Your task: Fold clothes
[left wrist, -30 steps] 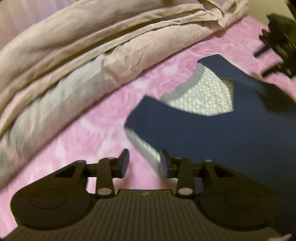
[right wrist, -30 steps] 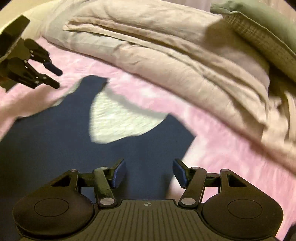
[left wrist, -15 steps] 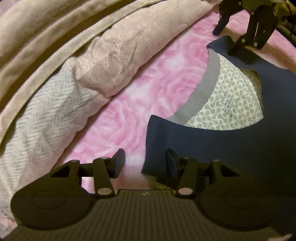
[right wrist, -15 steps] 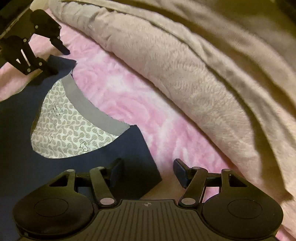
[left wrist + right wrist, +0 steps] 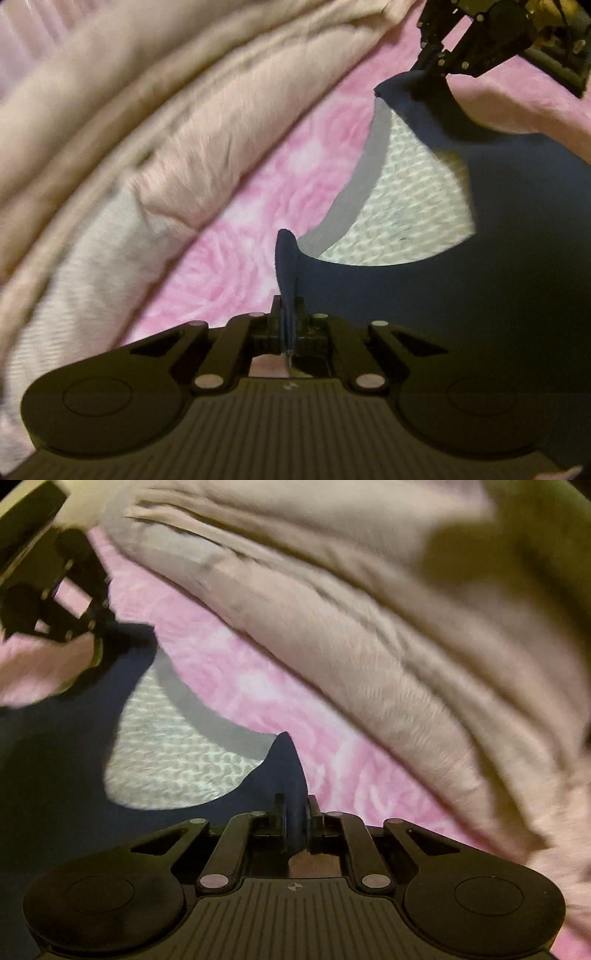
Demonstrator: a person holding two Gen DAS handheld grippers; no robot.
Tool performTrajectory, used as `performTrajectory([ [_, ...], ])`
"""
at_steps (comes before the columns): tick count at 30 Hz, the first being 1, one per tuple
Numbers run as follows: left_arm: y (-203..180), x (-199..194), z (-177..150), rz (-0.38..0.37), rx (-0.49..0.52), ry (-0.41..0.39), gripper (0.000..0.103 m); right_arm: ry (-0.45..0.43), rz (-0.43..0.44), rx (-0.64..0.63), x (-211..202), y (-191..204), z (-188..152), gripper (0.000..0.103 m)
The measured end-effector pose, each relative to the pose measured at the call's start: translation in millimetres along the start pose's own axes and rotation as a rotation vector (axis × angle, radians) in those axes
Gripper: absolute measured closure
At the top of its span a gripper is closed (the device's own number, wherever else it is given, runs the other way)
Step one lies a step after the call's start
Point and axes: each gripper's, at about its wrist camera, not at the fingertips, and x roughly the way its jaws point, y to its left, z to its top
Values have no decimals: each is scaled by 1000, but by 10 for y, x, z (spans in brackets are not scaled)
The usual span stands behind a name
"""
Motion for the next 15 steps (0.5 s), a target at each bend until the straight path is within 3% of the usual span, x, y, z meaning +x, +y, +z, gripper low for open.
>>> performTrajectory([
  [6,-810,-1154,-179,14,119,-121,102,-108,-35,-148,-1127,836,-370,95],
  [12,-2017,-2085,-499,-56,239,-96,102,-80,-15,-236,-2013,2021,-990,95],
  [15,-2589,-2326,-808,-95,297,-77,102,-34,-17,-256,-2283,2624,-1246,95],
])
